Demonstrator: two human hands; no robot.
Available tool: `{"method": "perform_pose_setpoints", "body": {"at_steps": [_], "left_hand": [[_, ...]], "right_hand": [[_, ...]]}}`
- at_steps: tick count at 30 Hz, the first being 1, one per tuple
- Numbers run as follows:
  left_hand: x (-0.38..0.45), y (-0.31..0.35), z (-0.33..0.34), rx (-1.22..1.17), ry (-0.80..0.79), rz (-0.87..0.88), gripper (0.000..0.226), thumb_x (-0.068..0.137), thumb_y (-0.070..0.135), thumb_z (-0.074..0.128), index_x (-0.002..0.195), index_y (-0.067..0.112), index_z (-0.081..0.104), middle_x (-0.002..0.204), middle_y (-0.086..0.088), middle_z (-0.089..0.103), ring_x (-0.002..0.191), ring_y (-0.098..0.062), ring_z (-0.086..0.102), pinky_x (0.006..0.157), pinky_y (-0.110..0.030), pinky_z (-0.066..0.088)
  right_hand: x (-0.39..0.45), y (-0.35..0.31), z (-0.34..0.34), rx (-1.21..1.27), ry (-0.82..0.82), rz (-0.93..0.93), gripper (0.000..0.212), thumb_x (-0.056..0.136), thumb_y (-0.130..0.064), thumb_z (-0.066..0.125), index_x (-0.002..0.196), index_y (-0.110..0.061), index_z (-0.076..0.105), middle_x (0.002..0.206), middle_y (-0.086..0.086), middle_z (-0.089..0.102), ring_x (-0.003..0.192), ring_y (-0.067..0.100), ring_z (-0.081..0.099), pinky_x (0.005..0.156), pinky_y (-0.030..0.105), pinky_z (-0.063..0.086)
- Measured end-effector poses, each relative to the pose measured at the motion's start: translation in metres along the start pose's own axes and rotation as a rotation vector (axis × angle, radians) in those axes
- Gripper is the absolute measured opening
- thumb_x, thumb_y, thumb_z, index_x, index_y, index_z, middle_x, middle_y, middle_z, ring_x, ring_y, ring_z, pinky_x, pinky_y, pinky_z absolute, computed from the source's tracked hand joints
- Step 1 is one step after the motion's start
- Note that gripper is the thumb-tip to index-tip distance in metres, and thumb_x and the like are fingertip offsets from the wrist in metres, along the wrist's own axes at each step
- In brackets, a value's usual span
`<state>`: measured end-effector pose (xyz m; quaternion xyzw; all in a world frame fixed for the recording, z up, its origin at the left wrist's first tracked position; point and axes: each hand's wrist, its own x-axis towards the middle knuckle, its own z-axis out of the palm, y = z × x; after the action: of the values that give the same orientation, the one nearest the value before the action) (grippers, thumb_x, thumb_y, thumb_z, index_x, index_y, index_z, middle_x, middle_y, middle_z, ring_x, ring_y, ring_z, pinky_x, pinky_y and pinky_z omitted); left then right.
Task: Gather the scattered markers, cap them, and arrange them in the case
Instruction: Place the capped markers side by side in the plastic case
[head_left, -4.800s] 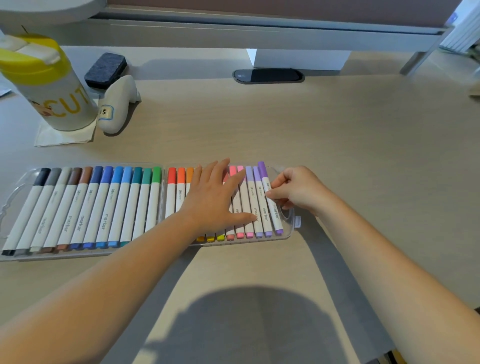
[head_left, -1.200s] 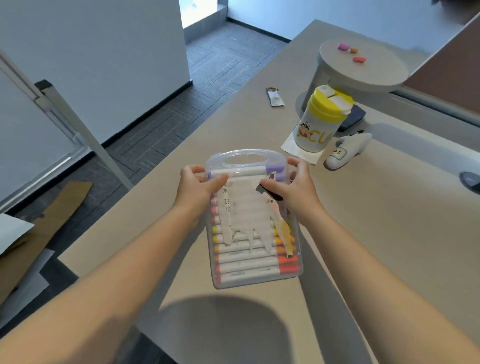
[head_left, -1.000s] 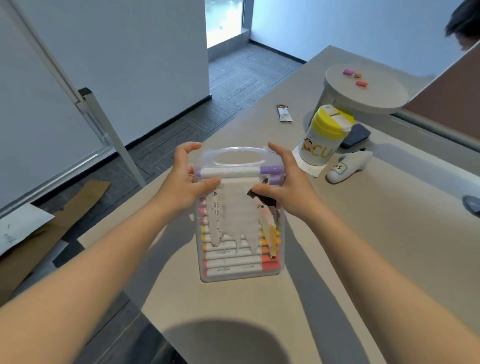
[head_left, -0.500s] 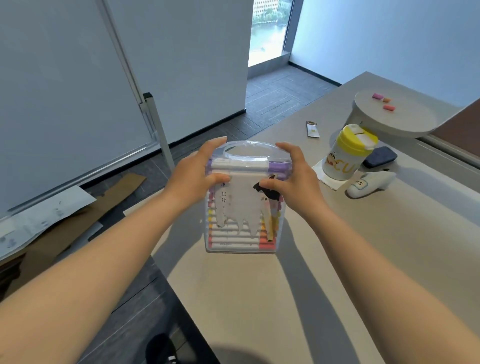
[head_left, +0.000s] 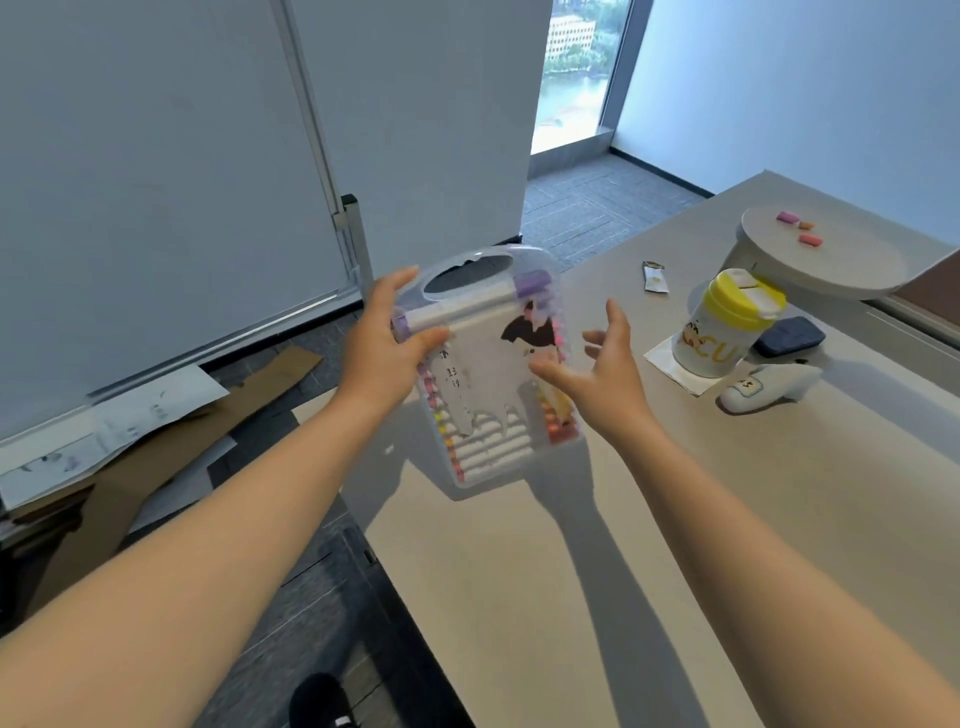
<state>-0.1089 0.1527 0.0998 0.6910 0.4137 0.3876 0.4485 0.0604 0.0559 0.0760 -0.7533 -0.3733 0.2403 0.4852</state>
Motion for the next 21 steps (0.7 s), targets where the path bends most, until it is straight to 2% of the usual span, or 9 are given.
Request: {"method": "perform_pose_setpoints", "body": {"at_steps": [3,5,8,10,11,13,16,19,21], "left_hand": [[0.000,0.003,-0.023,-0.226,0.185,-0.097,0.054,0.085,0.000,0.058,0.131,0.018,0.037,0.115,0.000,0.046,0.103,-0.021,0.055,0.081,-0.038,0.054],[-0.001,0.001,-0.037,-0.337,0.288,-0.137,0.052,0.086,0.002,0.058,0.129,0.019,0.036,0.119,-0.002,0.047,0.108,-0.022,0.056,0.087,-0.044,0.053],[-0.004,-0.006,-0.054,-0.444,0.409,-0.166,0.049,0.086,0.004,0.059,0.124,0.022,0.036,0.126,-0.004,0.047,0.116,-0.025,0.053,0.096,-0.051,0.047],[-0.009,-0.010,-0.067,-0.468,0.456,-0.194,0.049,0.086,0.004,0.059,0.125,0.020,0.035,0.122,-0.001,0.047,0.116,-0.026,0.053,0.096,-0.052,0.046],[-0.011,-0.012,-0.075,-0.468,0.469,-0.205,0.049,0.085,0.004,0.060,0.125,0.019,0.034,0.119,0.000,0.046,0.115,-0.026,0.053,0.095,-0.052,0.047],[-0.017,-0.018,-0.096,-0.448,0.498,-0.234,0.047,0.084,0.004,0.062,0.116,0.021,0.033,0.117,-0.001,0.045,0.109,-0.025,0.055,0.089,-0.049,0.051],[-0.026,-0.031,-0.138,-0.297,0.566,-0.307,0.050,0.080,0.008,0.068,0.108,0.019,0.028,0.118,-0.006,0.042,0.098,-0.018,0.052,0.076,-0.026,0.051],[-0.040,-0.048,-0.185,-0.187,0.622,-0.377,0.053,0.078,0.014,0.071,0.113,0.014,0.032,0.123,-0.010,0.044,0.108,-0.023,0.051,0.086,-0.031,0.048],[-0.050,-0.059,-0.212,-0.118,0.667,-0.397,0.062,0.079,0.016,0.070,0.125,0.007,0.030,0.125,-0.009,0.044,0.104,-0.019,0.047,0.080,-0.025,0.043]], "right_hand": [[0.000,-0.004,0.016,0.006,-0.011,0.108,0.106,0.068,-0.036,0.079,0.146,-0.012,0.011,0.146,0.013,0.028,0.136,0.024,0.029,0.111,0.034,0.027],[0.001,-0.008,0.028,0.112,-0.069,0.184,0.103,0.061,-0.047,0.081,0.140,-0.011,0.025,0.140,0.011,0.040,0.129,0.026,0.041,0.106,0.040,0.036],[-0.006,-0.026,0.048,0.261,-0.282,0.334,0.056,0.079,-0.033,0.069,0.123,-0.012,0.041,0.117,0.007,0.059,0.091,0.021,0.059,0.082,0.038,0.047],[-0.008,-0.033,0.062,0.253,-0.411,0.318,0.014,0.085,-0.022,0.062,0.096,-0.020,0.053,0.093,0.002,0.064,0.073,0.017,0.059,0.071,0.035,0.051],[-0.008,-0.036,0.071,0.275,-0.439,0.287,0.011,0.087,-0.016,0.060,0.087,-0.023,0.052,0.085,-0.002,0.063,0.070,0.016,0.059,0.069,0.035,0.052],[-0.010,-0.046,0.088,0.308,-0.464,0.236,0.017,0.087,-0.009,0.058,0.085,-0.024,0.050,0.085,-0.004,0.061,0.075,0.017,0.059,0.070,0.039,0.052],[-0.012,-0.063,0.122,0.295,-0.486,0.170,0.029,0.084,-0.007,0.062,0.106,-0.015,0.046,0.100,-0.001,0.059,0.094,0.023,0.059,0.073,0.045,0.054],[-0.016,-0.086,0.165,0.203,-0.488,0.023,0.052,0.074,-0.014,0.071,0.118,-0.010,0.045,0.114,0.007,0.059,0.106,0.026,0.059,0.084,0.052,0.053],[-0.022,-0.105,0.195,0.166,-0.494,-0.041,0.045,0.075,-0.009,0.071,0.112,-0.009,0.046,0.106,0.004,0.060,0.101,0.021,0.060,0.088,0.044,0.052]]}}
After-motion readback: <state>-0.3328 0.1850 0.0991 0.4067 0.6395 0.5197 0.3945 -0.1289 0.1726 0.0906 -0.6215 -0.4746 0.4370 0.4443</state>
